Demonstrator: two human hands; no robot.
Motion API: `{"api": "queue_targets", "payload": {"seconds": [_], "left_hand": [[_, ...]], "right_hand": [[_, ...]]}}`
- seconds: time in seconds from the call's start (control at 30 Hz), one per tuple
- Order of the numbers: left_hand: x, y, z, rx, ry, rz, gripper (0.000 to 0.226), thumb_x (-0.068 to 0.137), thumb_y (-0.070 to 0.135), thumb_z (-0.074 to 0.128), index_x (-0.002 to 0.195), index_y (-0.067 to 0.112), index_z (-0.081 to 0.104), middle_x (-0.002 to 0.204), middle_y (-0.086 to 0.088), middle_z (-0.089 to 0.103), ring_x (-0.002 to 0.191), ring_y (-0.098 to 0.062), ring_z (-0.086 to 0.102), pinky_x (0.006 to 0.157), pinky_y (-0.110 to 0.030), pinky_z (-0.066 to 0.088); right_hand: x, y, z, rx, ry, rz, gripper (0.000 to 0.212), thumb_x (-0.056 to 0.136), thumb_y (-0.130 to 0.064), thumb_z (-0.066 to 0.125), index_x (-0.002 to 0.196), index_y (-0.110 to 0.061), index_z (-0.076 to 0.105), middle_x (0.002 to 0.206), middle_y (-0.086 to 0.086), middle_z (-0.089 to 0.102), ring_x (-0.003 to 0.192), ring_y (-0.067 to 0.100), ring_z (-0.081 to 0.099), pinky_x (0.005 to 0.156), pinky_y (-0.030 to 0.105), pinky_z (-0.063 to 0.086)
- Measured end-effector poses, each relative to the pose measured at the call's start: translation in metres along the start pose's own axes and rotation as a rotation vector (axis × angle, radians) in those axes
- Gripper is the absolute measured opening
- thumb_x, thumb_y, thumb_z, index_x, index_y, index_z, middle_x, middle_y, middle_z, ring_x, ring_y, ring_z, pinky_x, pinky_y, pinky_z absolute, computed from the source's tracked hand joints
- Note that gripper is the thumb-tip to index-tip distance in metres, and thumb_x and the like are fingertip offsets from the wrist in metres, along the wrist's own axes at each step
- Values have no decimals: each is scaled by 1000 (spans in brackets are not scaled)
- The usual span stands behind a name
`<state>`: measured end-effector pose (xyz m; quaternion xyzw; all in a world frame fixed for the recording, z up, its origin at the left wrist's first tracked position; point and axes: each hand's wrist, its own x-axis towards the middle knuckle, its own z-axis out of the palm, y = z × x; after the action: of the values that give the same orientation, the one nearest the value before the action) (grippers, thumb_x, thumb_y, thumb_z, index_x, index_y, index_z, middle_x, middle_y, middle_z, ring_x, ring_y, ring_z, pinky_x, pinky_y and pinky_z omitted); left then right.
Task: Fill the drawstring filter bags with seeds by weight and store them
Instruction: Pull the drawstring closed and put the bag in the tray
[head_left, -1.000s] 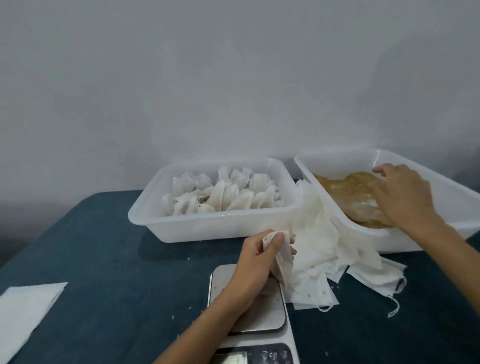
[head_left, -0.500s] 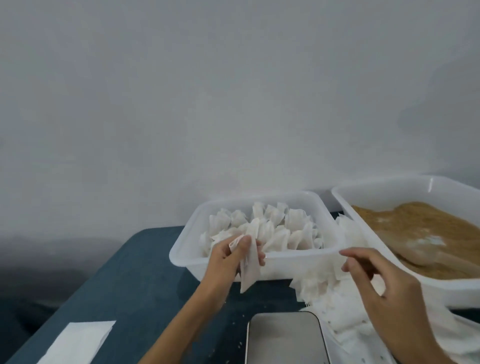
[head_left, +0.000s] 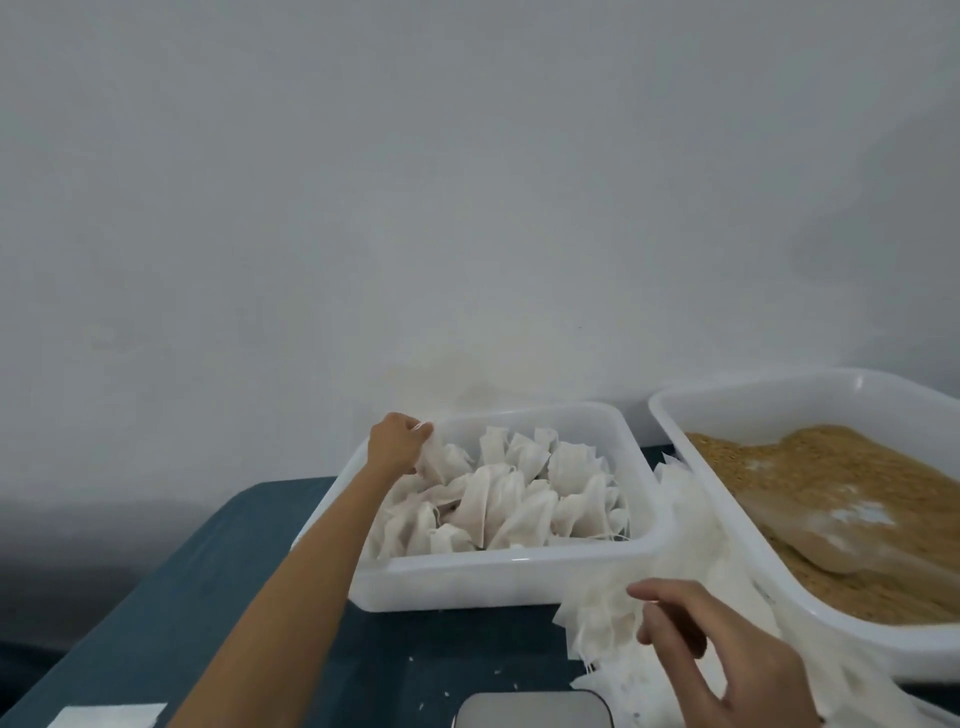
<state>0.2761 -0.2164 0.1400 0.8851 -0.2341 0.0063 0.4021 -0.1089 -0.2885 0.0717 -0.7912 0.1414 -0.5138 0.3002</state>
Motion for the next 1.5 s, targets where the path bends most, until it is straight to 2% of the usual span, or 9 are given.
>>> {"api": "queue_targets", "payload": {"seconds": [0.3, 0.43, 0.63, 0.73, 0.9, 1.03, 1.2, 1.4, 1.5], "left_hand": [[13, -14, 16, 418, -145, 6, 40, 102, 11, 52, 63, 9, 42, 61, -10, 52, 66, -37, 67, 55, -36, 51], [5, -16, 21, 515, -80, 81, 39, 97, 2, 53, 63, 12, 39, 77, -22, 59, 84, -40, 65, 67, -42, 46], [4, -9, 19, 740, -36, 183, 18, 99, -3, 54, 110, 0, 68, 113, -18, 67, 102, -35, 68, 84, -39, 54], [4, -5, 15, 754, -71, 217, 19, 100, -2, 53, 110, 3, 68, 113, -17, 67, 99, -33, 68, 81, -36, 54], [5, -16, 24, 771, -204, 238, 42, 101, 5, 49, 62, 15, 37, 106, -23, 70, 101, -39, 65, 80, -43, 47], [7, -22, 24, 724, -129, 221, 42, 98, 0, 50, 62, 15, 34, 81, -14, 59, 85, -35, 59, 68, -38, 38], [6, -10, 6, 762, -169, 267, 19, 103, 7, 52, 88, 9, 64, 104, -16, 69, 95, -33, 65, 76, -39, 49], [13, -28, 17, 582, -148, 160, 38, 100, 3, 45, 65, 14, 34, 71, -5, 46, 68, -22, 42, 61, -33, 30], [4, -29, 13, 473, -79, 134, 20, 99, 4, 51, 80, 9, 54, 86, -8, 58, 80, -26, 52, 66, -33, 40]], "right_hand": [[3, 6, -2, 33, 4, 33, 15, 92, -15, 62, 93, -26, 72, 71, -18, 66, 63, 2, 60, 60, 11, 44], [2, 6, -2, 34, 6, 56, 15, 95, -15, 65, 93, -29, 71, 71, -18, 66, 64, 5, 59, 62, 10, 43], [3, 5, -5, 43, -15, 67, 16, 90, -17, 59, 95, -27, 71, 71, -16, 66, 66, 4, 60, 63, 9, 43], [3, 5, -6, 41, -10, 62, 15, 90, -14, 61, 95, -25, 71, 71, -16, 66, 66, 3, 60, 63, 9, 43], [3, 5, -6, 53, -17, 74, 14, 92, -15, 61, 95, -25, 71, 72, -16, 66, 66, 2, 61, 63, 8, 43], [3, 4, -6, 60, -15, 83, 16, 89, -12, 60, 94, -23, 71, 72, -16, 66, 67, 0, 61, 64, 6, 42], [2, 5, -7, 44, -21, 94, 19, 90, -7, 64, 95, -23, 72, 74, -17, 67, 69, 0, 63, 66, 6, 42], [2, 8, -6, 42, -27, 98, 15, 96, -17, 61, 97, -29, 70, 76, -18, 68, 72, 1, 64, 66, 6, 42], [2, 8, -9, 70, -47, 122, 14, 98, -28, 55, 99, -34, 68, 80, -19, 69, 78, 1, 66, 69, 6, 43]]}}
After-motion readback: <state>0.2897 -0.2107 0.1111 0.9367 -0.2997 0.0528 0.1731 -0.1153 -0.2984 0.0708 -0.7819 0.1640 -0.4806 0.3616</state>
